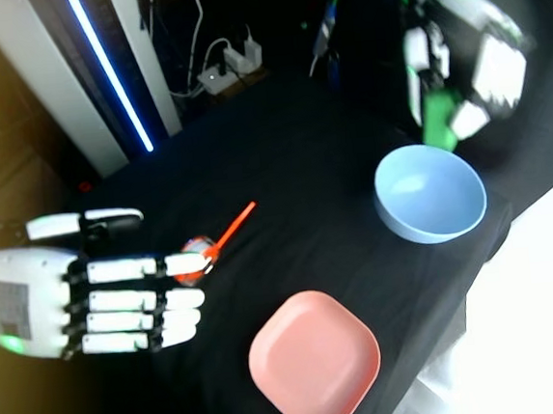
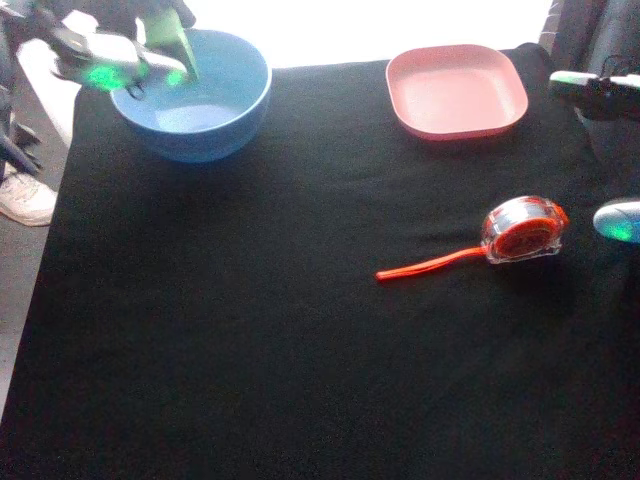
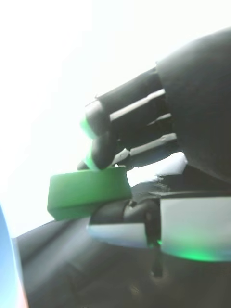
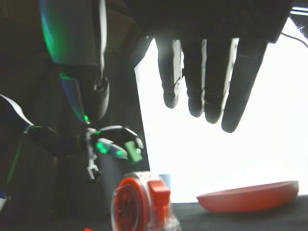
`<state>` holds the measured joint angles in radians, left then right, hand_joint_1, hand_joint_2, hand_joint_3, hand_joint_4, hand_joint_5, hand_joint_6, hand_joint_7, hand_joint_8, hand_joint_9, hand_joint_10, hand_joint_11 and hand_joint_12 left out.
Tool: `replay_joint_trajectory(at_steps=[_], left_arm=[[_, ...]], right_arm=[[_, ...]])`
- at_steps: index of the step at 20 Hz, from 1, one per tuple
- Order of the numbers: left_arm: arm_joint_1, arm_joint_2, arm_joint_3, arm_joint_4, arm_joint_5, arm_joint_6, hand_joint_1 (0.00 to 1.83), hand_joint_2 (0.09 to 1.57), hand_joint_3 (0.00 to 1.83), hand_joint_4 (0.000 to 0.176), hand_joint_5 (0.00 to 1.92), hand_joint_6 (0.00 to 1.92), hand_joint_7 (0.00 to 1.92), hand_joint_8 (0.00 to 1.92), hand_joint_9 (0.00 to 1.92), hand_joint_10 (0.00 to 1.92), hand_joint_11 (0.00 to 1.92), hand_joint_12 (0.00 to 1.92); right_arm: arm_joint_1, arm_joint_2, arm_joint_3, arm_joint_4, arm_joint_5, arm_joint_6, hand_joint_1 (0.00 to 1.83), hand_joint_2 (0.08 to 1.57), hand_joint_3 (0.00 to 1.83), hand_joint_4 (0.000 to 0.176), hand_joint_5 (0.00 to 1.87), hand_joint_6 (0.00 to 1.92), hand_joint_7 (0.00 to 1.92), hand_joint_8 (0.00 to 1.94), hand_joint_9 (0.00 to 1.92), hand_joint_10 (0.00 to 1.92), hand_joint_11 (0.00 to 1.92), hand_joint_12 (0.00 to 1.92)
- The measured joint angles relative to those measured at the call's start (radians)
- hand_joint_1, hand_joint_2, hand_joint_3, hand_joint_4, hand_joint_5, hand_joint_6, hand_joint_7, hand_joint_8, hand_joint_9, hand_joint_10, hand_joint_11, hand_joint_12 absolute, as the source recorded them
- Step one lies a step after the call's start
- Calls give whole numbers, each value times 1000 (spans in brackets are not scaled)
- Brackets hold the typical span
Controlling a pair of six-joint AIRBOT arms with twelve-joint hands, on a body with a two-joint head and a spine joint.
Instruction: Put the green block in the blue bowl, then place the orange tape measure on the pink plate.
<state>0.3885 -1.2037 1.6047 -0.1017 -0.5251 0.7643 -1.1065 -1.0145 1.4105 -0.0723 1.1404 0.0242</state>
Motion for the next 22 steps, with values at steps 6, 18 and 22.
replay_joint_trajectory(at_steps=[6, 18, 22], left_arm=[[-22, -55, 53, 46, 141, 0, 1047, 1095, 0, 0, 767, 366, 797, 955, 679, 1235, 472, 1797], [64, 150, -249, 184, -250, -2, 713, 1036, 2, 0, 667, 0, 593, 447, 369, 1004, 168, 1697], [272, 265, -383, 122, -379, -1, 643, 1015, 0, 15, 499, 0, 568, 20, 383, 378, 14, 1380]], right_arm=[[61, -13, 18, -50, -4, 8, 857, 1022, 0, 102, 217, 0, 228, 2, 239, 3, 185, 296], [75, -14, 32, -98, -14, 23, 930, 861, 0, 107, 168, 14, 180, 0, 145, 4, 52, 202], [212, -45, 60, -228, -91, 25, 1004, 851, 1, 142, 214, 9, 192, 3, 185, 10, 159, 197]])
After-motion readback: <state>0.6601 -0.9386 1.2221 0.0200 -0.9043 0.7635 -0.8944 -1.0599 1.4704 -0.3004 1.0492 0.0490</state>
